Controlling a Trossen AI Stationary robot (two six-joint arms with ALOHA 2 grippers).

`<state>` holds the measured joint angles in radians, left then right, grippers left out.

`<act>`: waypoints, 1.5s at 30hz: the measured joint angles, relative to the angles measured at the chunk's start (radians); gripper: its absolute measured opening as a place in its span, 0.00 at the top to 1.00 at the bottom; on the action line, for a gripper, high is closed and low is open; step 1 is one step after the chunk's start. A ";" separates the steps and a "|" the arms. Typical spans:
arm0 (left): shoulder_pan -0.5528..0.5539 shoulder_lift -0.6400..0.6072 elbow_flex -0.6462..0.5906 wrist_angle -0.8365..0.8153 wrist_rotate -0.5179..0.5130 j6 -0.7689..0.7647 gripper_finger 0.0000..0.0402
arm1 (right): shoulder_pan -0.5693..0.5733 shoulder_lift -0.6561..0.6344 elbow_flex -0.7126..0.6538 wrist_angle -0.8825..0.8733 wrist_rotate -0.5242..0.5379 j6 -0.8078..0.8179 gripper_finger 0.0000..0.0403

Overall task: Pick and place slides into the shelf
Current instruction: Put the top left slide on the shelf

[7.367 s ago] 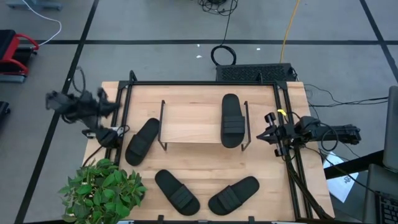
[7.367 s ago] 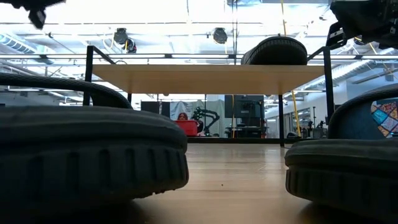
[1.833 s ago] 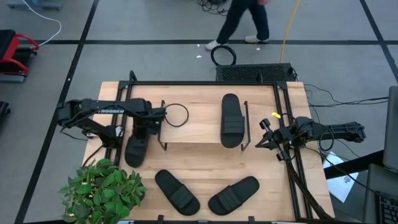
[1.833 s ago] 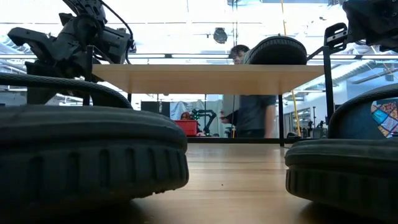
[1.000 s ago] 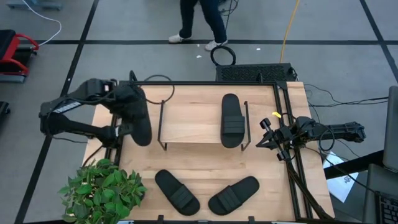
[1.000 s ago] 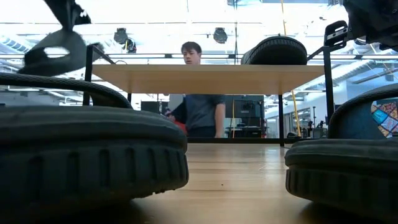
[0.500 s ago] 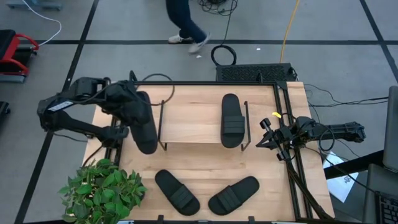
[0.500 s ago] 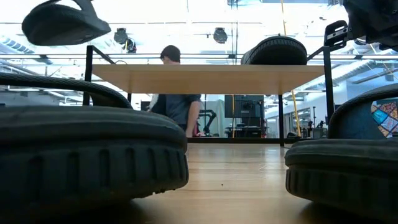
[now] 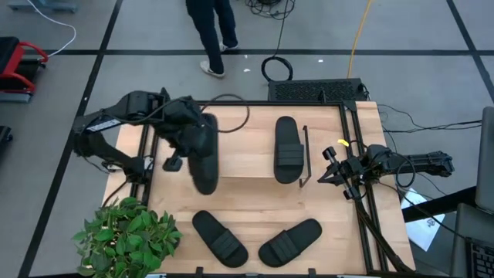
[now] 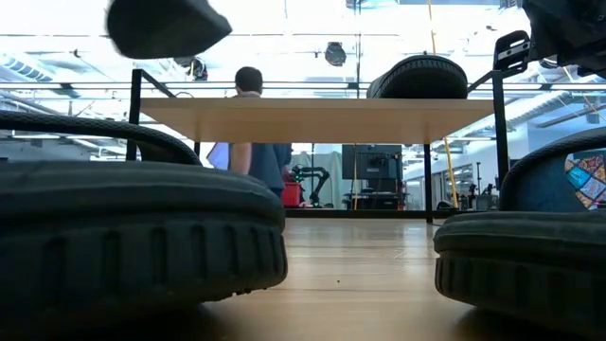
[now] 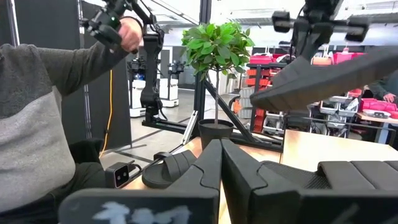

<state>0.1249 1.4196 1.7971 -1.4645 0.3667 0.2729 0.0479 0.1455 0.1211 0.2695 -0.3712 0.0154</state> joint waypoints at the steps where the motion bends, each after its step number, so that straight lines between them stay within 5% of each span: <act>1: 0.007 0.026 0.038 -0.007 0.000 0.010 1.00 | 0.000 0.000 0.000 0.000 0.000 0.000 1.00; 13: 0.109 0.320 0.365 -0.104 0.061 0.120 1.00 | 0.000 0.000 0.000 -0.001 -0.001 0.003 1.00; 45: 0.145 0.494 0.337 -0.088 -0.009 0.034 1.00 | 0.000 0.000 0.000 0.003 -0.001 0.026 1.00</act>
<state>0.2699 1.9141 2.1345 -1.5520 0.3576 0.3070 0.0477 0.1455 0.1211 0.2722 -0.3725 0.0410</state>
